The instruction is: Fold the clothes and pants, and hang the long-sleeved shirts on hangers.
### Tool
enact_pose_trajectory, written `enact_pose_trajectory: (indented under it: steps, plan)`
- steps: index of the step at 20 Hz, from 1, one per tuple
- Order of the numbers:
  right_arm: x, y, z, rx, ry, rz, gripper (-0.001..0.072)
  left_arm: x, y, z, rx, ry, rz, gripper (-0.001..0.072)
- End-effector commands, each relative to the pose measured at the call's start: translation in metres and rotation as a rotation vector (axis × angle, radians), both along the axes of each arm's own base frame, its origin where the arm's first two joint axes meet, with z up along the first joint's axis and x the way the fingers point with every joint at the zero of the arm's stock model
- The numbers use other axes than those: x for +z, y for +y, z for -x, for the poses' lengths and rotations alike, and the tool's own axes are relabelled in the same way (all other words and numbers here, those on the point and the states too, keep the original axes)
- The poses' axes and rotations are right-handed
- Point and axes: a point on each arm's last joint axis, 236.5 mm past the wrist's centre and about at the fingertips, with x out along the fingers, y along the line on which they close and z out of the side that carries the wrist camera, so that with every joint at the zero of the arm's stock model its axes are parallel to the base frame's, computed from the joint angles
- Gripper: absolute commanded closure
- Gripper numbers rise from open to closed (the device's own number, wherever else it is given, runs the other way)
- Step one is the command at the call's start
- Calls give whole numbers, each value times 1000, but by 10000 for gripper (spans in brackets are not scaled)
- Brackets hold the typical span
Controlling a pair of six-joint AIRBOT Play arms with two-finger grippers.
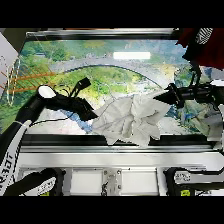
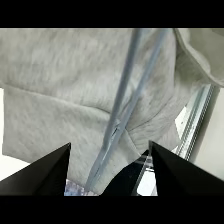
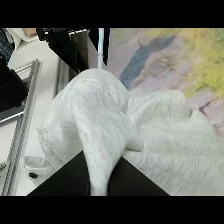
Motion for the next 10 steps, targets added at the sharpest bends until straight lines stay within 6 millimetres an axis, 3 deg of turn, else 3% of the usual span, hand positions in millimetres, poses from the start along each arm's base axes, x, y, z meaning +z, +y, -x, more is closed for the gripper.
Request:
enact_pose_trajectory:
  steps: [1,7,10]
  plan:
    - [34,2,-13,-55,-28,-141,696,34,26,-14,153,-42,25,196]
    - [85,-1,-28,-133,-78,-320,697,103,65,-29,387,-203,80,196]
    - [97,-2,-38,-210,-91,-300,697,108,80,-27,532,-200,66,196]
